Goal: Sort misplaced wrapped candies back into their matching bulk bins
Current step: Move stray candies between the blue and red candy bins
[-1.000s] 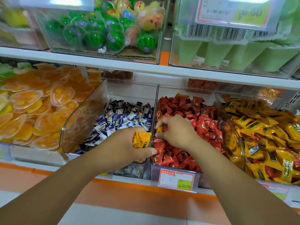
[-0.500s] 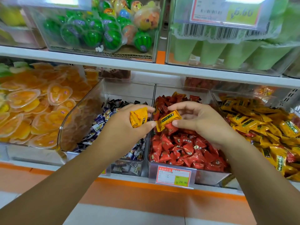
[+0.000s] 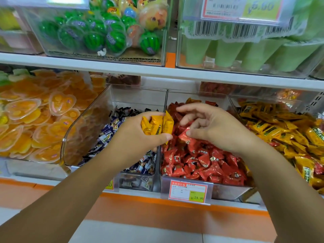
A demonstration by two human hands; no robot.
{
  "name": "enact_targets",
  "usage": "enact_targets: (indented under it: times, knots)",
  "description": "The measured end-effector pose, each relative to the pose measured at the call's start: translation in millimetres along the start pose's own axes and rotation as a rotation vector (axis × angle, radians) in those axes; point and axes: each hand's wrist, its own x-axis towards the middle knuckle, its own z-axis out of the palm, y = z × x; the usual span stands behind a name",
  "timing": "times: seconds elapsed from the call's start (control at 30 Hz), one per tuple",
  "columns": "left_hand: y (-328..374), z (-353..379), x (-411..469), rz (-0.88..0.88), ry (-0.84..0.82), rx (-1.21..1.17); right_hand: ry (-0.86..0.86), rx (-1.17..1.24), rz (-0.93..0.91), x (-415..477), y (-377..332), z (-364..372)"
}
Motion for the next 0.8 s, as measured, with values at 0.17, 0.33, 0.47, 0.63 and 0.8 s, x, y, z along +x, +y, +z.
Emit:
enact_targets:
  times: [0.17,0.33,0.47,0.63,0.8]
  knots:
    - [1,-12,-2,-0.058,0.024,-0.125,0.074,-0.437,0.057,9,12,0]
    - [-8,-22,-2,-0.117,0.044,-0.143,-0.083,-0.893,0.060,34,37,34]
    - [-8,-26,-8,-0.119,0.043,-0.155,-0.127,-0.973,0.116,44,46,41]
    - [-11,-29,-12,-0.109,-0.003,-0.125,-0.185,-0.941,0.182,43,48,45]
    - [-13,-31,-14,-0.096,-0.012,-0.135,-0.206,-0.941,0.186,41,47,43]
